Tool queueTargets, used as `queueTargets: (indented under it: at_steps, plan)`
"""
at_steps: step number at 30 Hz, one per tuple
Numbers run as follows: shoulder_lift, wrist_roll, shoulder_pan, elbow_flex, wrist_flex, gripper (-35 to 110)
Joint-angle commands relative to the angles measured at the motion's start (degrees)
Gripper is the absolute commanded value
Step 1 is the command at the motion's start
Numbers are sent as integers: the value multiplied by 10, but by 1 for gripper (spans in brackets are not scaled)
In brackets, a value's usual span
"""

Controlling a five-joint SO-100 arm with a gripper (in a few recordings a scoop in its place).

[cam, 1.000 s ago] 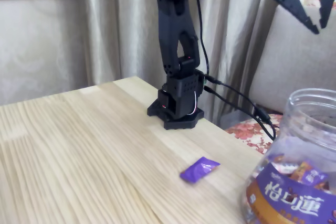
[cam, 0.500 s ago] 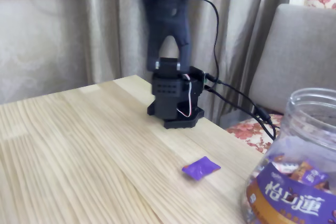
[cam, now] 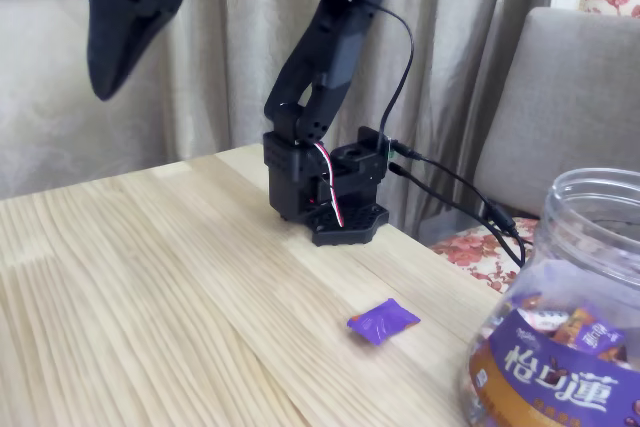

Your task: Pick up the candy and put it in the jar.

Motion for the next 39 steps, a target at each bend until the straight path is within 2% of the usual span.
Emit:
queueTargets:
  at_steps: [1, 4, 7, 11, 17, 24, 33, 36, 39]
  plan:
    - [64, 53, -9, 42, -26, 0]
    - [88, 168, -21, 81, -68, 0]
    - [113, 214, -52, 126, -98, 0]
    - [200, 288, -88, 250, -212, 0]
    - [194, 380, -79, 305, -265, 0]
    - [300, 417, -57, 484, -377, 0]
    - [382, 430, -40, 657, -422, 1]
    - [471, 451, -44, 732, -416, 1]
    - [609, 457, -32, 799, -363, 1]
